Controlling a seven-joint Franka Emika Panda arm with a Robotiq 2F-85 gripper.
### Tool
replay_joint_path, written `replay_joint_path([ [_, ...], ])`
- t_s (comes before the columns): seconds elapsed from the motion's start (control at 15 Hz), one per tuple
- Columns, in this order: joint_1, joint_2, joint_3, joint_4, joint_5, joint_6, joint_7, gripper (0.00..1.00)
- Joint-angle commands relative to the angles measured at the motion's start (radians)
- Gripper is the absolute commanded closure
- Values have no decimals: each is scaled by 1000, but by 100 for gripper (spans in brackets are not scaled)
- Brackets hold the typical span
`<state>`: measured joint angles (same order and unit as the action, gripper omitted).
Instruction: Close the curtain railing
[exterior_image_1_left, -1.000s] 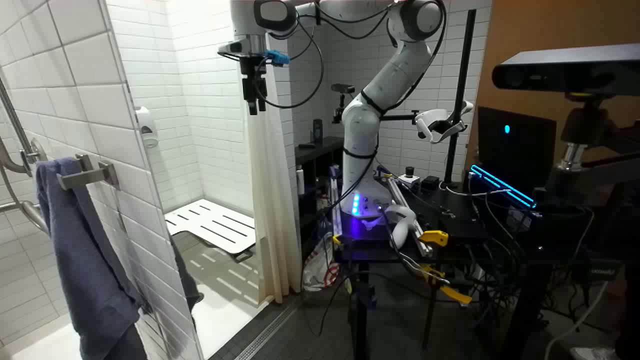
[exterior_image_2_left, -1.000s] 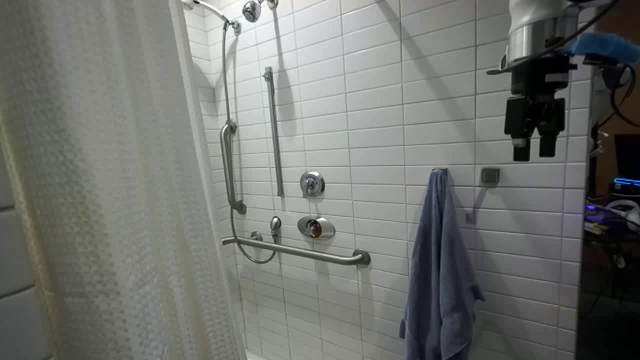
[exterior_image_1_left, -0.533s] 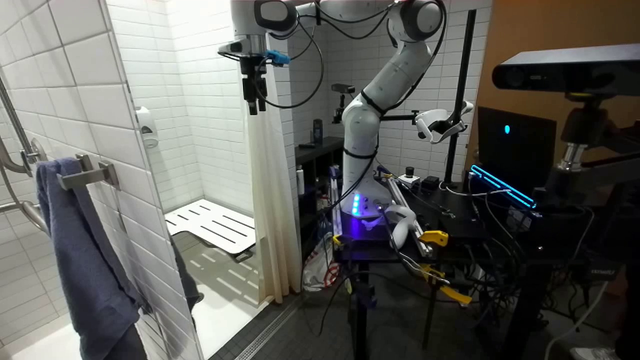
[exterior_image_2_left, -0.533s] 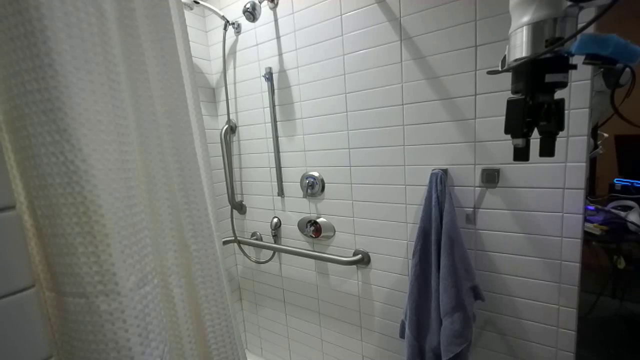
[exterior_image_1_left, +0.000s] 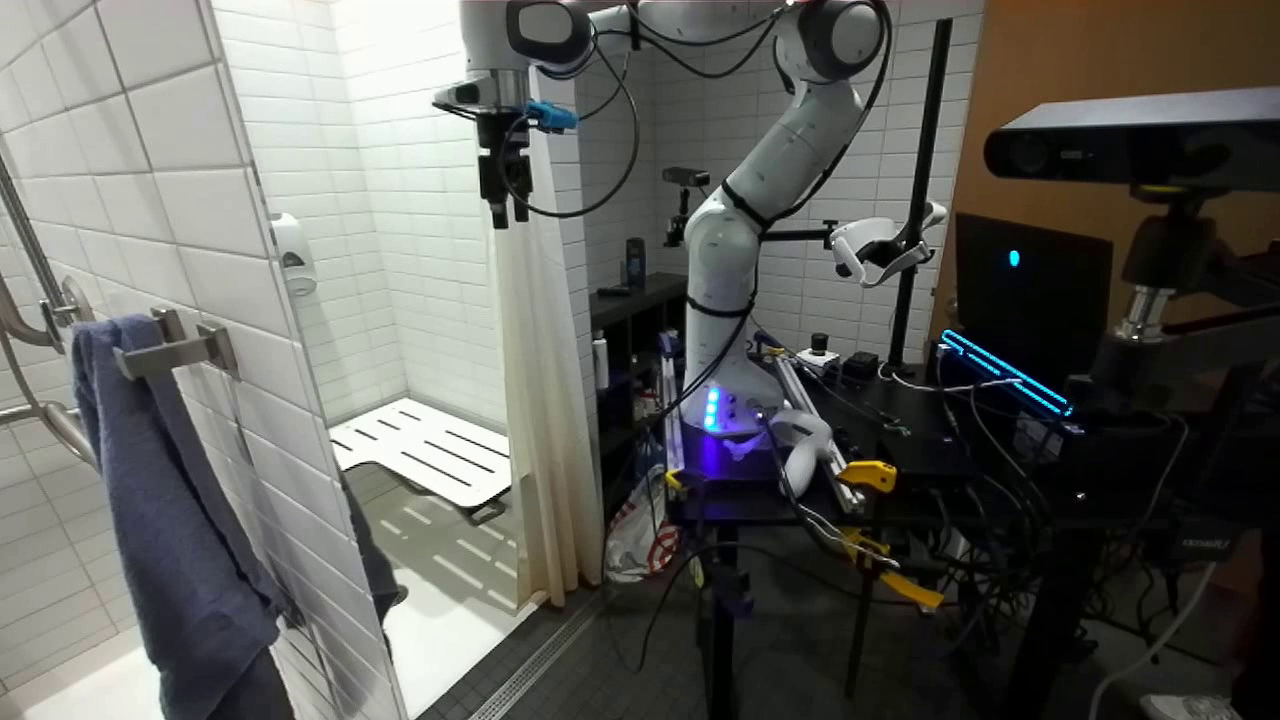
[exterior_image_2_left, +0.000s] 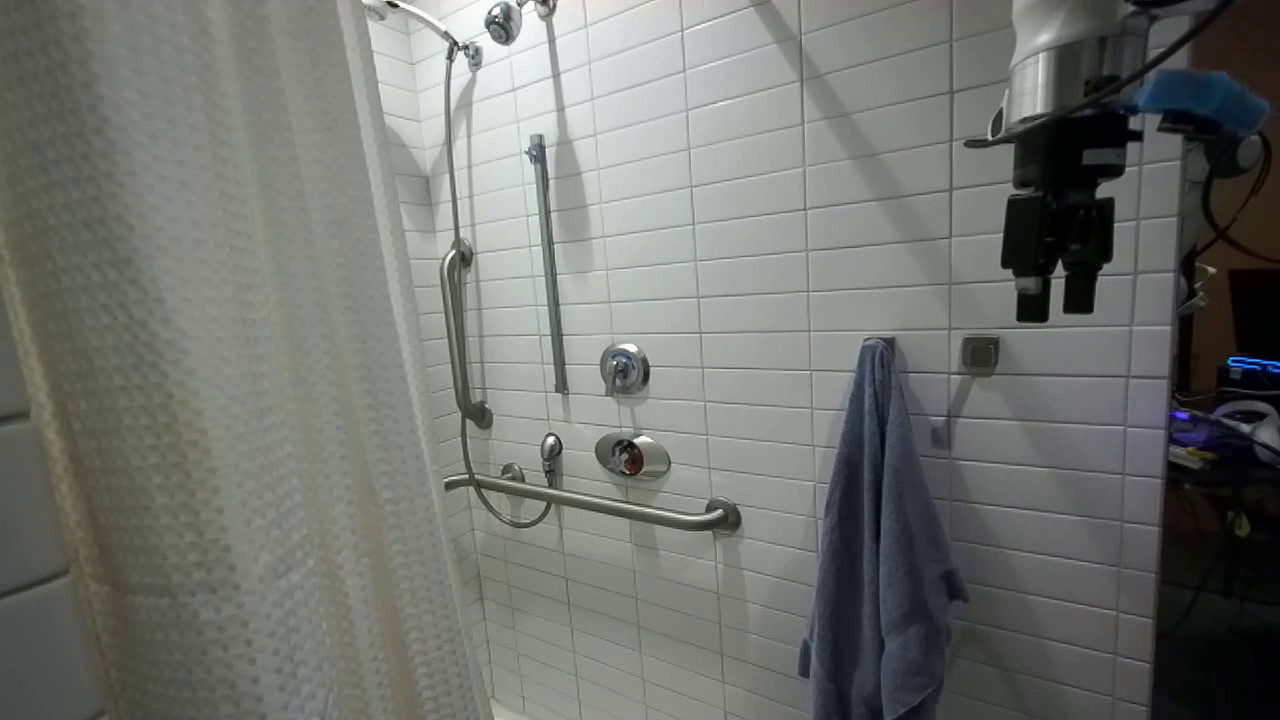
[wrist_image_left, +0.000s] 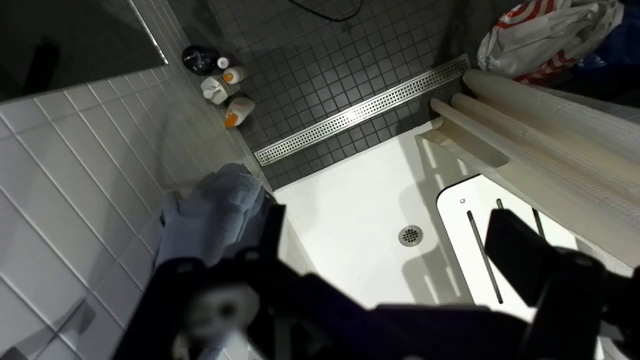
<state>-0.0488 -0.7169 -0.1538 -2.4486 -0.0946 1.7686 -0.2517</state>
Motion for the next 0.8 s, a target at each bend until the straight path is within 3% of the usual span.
replay_joint_path([
  [0.0, 63, 72, -13, 50, 26, 44, -101, 0],
  [0.33, 153, 140, -18, 90, 81, 96, -256, 0],
  [0.4, 192, 246, -4, 163, 122, 132, -267, 0],
  [0.73, 273, 412, 16, 290, 273, 231, -429, 0],
])
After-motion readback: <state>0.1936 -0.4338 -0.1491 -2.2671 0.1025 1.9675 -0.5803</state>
